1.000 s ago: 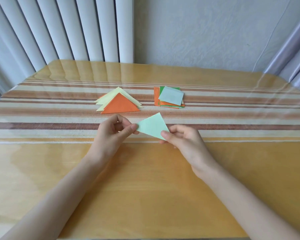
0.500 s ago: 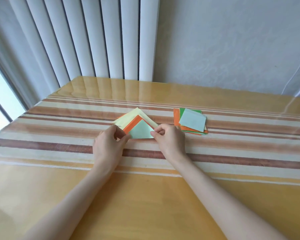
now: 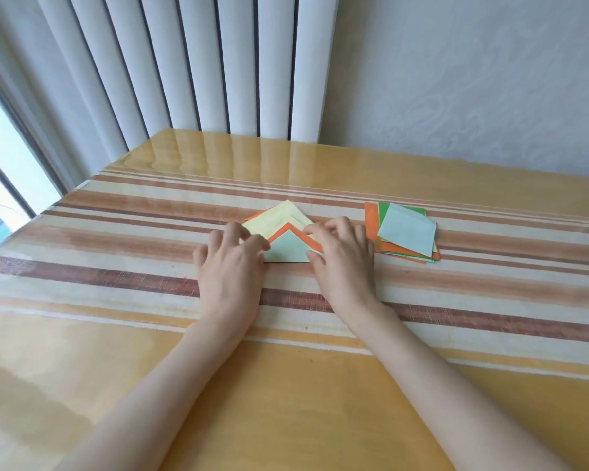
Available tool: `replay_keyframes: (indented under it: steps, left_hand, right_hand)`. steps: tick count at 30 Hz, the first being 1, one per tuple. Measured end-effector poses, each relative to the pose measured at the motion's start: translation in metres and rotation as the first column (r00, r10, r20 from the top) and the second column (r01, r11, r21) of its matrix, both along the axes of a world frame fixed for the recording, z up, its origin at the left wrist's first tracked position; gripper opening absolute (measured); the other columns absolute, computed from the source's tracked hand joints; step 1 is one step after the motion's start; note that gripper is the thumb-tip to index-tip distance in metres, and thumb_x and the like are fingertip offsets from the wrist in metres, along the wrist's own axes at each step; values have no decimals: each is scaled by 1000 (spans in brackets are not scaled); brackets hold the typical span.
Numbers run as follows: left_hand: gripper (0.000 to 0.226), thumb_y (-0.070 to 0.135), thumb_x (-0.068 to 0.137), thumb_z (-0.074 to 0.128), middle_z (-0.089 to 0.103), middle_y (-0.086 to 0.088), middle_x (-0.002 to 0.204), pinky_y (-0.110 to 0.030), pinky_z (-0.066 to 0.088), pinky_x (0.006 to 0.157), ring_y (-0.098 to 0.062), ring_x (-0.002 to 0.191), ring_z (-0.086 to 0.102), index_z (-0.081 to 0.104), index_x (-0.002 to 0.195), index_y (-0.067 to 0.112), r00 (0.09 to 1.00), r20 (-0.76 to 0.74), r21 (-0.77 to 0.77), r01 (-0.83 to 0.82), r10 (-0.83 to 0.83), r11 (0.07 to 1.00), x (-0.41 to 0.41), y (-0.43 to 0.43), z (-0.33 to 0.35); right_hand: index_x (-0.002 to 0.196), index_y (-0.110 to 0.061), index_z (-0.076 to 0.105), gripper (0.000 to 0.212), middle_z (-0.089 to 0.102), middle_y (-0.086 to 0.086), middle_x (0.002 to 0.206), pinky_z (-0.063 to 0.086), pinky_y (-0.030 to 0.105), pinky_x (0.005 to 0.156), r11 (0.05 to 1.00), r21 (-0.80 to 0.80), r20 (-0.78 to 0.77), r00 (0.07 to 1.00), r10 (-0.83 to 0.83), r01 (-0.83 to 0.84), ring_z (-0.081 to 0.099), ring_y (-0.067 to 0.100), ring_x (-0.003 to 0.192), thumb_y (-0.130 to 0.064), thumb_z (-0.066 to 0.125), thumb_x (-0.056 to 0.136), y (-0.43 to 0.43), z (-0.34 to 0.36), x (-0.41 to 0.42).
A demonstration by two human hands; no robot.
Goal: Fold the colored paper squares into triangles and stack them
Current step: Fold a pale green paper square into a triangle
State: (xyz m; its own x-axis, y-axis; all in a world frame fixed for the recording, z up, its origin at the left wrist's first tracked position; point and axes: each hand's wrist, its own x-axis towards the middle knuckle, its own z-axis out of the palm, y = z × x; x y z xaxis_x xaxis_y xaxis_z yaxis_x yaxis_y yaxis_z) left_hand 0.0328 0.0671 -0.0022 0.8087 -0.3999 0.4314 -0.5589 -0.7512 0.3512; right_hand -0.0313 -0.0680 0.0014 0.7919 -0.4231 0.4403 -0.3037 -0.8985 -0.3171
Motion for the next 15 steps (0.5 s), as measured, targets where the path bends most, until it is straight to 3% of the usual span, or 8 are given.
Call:
replay_keyframes:
  steps: [1, 4, 7, 11, 13, 15]
  left_hand:
    - [26, 6, 85, 56, 61, -5, 103, -37, 23, 79, -32, 97, 52, 74, 97, 20, 995, 69, 44, 65, -68, 997, 1, -1, -2]
    - [31, 8, 71, 48, 68, 0, 86, -37, 29, 74, -30, 77, 60, 76, 78, 19, 967, 197, 200, 119, -159, 973, 0, 1, -5]
    - [43, 15, 77, 31, 69, 3, 81, -39, 46, 68, -27, 72, 62, 74, 79, 19, 971, 171, 259, 118, -166, 959, -5, 3, -5]
    - [47, 20, 80, 26, 68, 0, 83, -41, 48, 68, -30, 74, 61, 73, 85, 15, 984, 95, 268, 123, -154, 955, -8, 2, -5]
    - [48, 21, 82, 26, 68, -3, 88, -43, 47, 70, -33, 79, 61, 72, 90, 13, 985, 57, 277, 141, -162, 951, -7, 2, -4]
    - [34, 14, 83, 41, 68, -7, 98, -46, 47, 74, -35, 86, 60, 72, 95, 11, 987, 72, 245, 124, -145, 962, -10, 4, -1]
  right_hand:
    - [112, -19, 69, 37, 59, 5, 112, 34, 40, 84, 995, -64, 3, 997, 83, -82, 48, 32, 104, 0, 59, 82, 2, 0, 0]
    - [124, -14, 62, 47, 55, 5, 129, 28, 36, 95, 950, -169, -236, 947, 220, -263, 43, 30, 117, 6, 44, 85, 4, 6, -3]
    - [133, -16, 54, 51, 53, 0, 128, 27, 30, 99, 948, -157, -299, 928, 223, -278, 44, 23, 119, 4, 43, 88, 1, 7, -4]
    - [135, -19, 51, 54, 51, -2, 131, 28, 33, 100, 955, -154, -316, 928, 197, -255, 42, 21, 122, 4, 45, 87, 5, 6, -2]
    - [139, -21, 46, 60, 45, -3, 140, 23, 33, 107, 957, -86, -329, 914, 236, -278, 37, 20, 128, 7, 44, 86, 2, 7, -5]
    - [144, -23, 41, 67, 36, -4, 150, 19, 34, 112, 949, 60, -300, 901, 312, -309, 32, 20, 133, 12, 39, 87, -7, 7, -16]
